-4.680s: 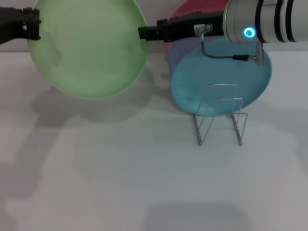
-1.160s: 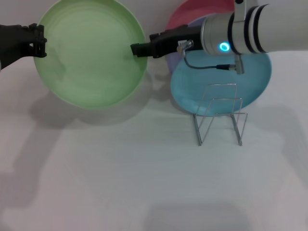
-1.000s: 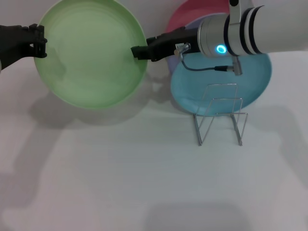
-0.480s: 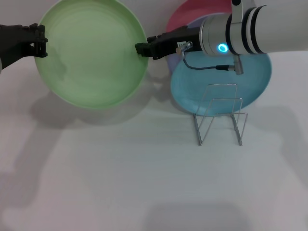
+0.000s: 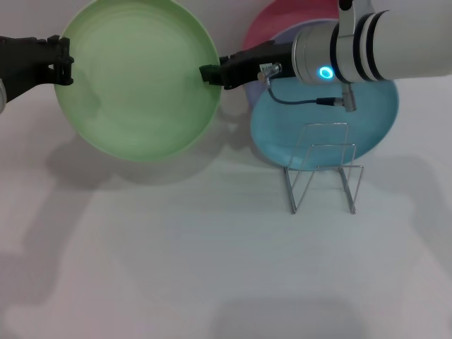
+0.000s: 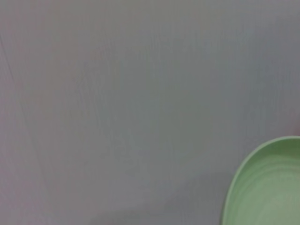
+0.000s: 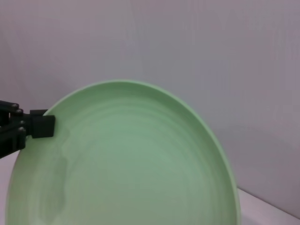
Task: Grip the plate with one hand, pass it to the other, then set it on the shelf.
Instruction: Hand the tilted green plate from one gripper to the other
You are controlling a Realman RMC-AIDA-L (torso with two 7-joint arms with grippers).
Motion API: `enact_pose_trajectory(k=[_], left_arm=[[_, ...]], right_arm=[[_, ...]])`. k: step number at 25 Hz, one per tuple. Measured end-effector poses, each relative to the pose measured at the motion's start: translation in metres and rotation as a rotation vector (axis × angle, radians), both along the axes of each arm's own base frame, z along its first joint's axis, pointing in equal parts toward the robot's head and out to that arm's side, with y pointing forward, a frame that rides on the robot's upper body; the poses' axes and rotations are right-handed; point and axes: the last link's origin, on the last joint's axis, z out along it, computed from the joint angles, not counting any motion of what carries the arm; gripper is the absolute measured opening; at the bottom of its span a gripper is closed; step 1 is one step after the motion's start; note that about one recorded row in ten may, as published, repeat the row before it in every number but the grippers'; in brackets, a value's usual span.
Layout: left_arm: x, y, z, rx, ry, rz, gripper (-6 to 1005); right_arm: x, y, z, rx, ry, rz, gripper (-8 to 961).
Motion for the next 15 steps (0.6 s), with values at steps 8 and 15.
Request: enact_pose_trajectory(k=[8,15], left_arm=[[0.0004,-0.0006,-0.0005,-0.001,0.000,-0.001,33],[0.0007,-0.0012,-0.0017,-0.005,0.000,-0.002,33]], right_arm=[[0.0021,0.0031,0.0010,0.019,0.006,-0.009,292],[0.0016,0.0026,-0.0016,0.012,0.000,-0.007,293]])
